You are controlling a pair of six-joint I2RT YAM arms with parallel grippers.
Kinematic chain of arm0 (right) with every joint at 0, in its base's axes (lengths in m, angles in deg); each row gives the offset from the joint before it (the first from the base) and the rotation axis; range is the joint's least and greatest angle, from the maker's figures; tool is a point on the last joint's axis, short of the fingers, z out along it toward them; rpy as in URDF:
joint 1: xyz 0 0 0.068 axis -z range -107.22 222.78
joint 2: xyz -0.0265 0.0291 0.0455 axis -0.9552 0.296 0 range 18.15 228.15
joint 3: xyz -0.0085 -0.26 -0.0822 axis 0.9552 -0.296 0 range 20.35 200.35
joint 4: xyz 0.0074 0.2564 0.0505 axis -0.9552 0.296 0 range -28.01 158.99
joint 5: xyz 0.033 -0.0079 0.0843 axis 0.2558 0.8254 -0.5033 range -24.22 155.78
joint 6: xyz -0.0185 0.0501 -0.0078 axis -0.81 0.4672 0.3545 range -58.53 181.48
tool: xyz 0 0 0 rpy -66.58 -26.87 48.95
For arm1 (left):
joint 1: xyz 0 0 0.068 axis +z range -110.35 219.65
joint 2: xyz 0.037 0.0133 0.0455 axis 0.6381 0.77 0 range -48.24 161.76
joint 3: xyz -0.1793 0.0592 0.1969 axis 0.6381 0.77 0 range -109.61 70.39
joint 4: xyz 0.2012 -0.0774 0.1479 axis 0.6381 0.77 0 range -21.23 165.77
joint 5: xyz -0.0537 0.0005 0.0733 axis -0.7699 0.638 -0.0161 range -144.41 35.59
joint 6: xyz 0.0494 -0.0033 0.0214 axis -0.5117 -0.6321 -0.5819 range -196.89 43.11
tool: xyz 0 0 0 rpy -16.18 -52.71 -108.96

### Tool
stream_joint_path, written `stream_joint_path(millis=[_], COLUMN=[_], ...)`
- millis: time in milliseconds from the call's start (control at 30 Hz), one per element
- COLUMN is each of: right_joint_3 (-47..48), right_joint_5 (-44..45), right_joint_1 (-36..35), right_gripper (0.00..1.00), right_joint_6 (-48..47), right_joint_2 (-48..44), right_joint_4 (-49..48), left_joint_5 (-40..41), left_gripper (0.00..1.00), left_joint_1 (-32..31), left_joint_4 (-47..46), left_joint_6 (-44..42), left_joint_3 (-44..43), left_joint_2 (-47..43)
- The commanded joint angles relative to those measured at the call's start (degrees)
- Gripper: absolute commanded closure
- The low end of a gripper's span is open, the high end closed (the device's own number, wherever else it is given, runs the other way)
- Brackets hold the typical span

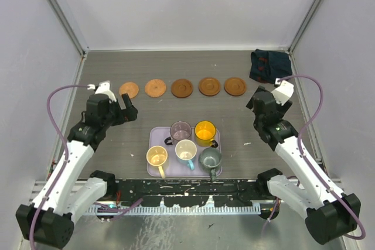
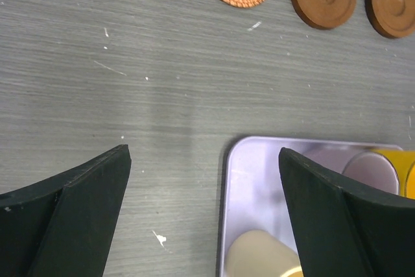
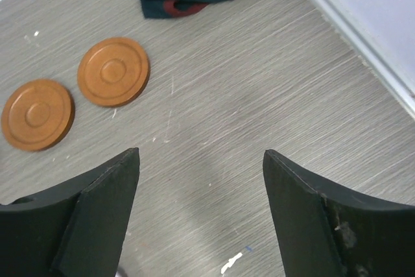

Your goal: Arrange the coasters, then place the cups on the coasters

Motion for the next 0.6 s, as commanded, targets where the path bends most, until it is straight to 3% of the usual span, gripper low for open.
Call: stream_joint_path(millis=[0, 233, 567], right_joint_3=[0.83, 0.6, 0.48], right_joint_5=[-9.16, -11.91, -17.95], right_joint_1=[-0.08, -4.44, -13.49], right_gripper=[0.21, 0.27, 0.35], right_joint_6=[-2.29, -0.89, 1.92], right_joint_2=[-1.27, -1.67, 1.71], right_joint_4=[2.44, 7.05, 11.07], left_joint_5=[0.49, 1.54, 1.82], left_gripper=[0.02, 0.02, 0.02], left_joint_1=[-2.83, -6.44, -13.38], left_joint_4=[2.53, 5.18, 2.89], left_joint_6=[-0.7, 2.4, 2.56], left_joint_3=[2.16, 5.06, 6.28], left_joint_2=[-7.09, -13.26, -8.52])
